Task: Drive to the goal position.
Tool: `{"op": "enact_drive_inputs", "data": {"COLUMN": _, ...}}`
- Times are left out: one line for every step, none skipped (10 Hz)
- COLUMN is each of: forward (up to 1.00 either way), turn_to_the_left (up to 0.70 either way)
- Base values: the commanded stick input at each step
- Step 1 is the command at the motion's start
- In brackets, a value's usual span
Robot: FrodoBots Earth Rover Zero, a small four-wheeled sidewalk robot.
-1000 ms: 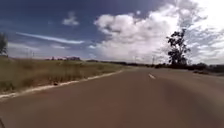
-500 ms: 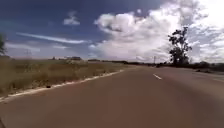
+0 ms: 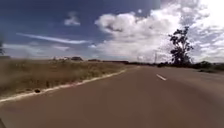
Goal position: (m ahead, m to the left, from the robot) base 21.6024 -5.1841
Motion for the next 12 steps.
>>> {"op": "enact_drive_inputs", "data": {"forward": 0.98, "turn_to_the_left": -0.37}}
{"op": "enact_drive_inputs", "data": {"forward": 0.98, "turn_to_the_left": -0.39}}
{"op": "enact_drive_inputs", "data": {"forward": 0.98, "turn_to_the_left": 0.00}}
{"op": "enact_drive_inputs", "data": {"forward": 0.98, "turn_to_the_left": 0.00}}
{"op": "enact_drive_inputs", "data": {"forward": 0.98, "turn_to_the_left": 0.00}}
{"op": "enact_drive_inputs", "data": {"forward": 0.98, "turn_to_the_left": 0.00}}
{"op": "enact_drive_inputs", "data": {"forward": 0.98, "turn_to_the_left": 0.00}}
{"op": "enact_drive_inputs", "data": {"forward": 0.98, "turn_to_the_left": 0.00}}
{"op": "enact_drive_inputs", "data": {"forward": 0.98, "turn_to_the_left": -0.03}}
{"op": "enact_drive_inputs", "data": {"forward": 0.98, "turn_to_the_left": -0.13}}
{"op": "enact_drive_inputs", "data": {"forward": 0.98, "turn_to_the_left": -0.24}}
{"op": "enact_drive_inputs", "data": {"forward": 0.98, "turn_to_the_left": -0.35}}
